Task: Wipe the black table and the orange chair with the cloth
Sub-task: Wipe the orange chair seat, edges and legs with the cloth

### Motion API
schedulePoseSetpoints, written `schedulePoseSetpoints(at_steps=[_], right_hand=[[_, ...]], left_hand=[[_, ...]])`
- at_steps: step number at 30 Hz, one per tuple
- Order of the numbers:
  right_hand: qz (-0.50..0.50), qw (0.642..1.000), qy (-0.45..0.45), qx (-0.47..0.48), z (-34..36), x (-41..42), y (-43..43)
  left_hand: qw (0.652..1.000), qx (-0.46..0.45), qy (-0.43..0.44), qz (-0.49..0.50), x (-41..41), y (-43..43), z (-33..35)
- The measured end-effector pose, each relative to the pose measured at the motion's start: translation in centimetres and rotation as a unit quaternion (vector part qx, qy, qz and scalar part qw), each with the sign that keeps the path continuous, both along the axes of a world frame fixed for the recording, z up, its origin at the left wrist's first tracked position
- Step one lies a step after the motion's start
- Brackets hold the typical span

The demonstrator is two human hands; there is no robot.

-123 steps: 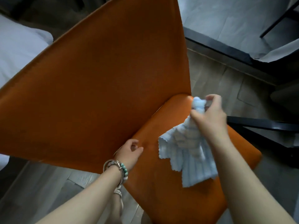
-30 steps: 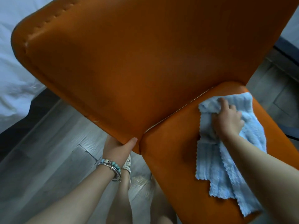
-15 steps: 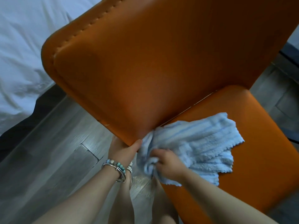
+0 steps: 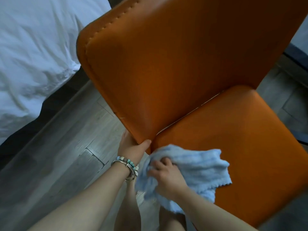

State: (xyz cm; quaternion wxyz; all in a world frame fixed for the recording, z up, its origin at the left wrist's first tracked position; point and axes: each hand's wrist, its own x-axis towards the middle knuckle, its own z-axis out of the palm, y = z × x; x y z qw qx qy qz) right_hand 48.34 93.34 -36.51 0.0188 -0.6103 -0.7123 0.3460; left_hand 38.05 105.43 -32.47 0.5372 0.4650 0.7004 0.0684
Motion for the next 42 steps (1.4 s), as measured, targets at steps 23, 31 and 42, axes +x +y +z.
schedulePoseSetpoints(at_steps=[23,31,42], right_hand=[[-0.41,0.9,-0.143,-0.024,1.2,7.2,9.3],[-0.071,0.992,-0.102,0.001,-0.8,-2.0,-2.0],[-0.243,0.954,-0.167,0.06,-1.6,-2.1,2.8]], left_hand=[[0.999,-0.02,-0.01,0.032,0.2,-0.4,0.2],[1.0,-0.015,-0.007,0.011,-0.1,-0.2,-0.2],[0.999,0.009,-0.001,-0.046,-0.4,0.3,-0.5]])
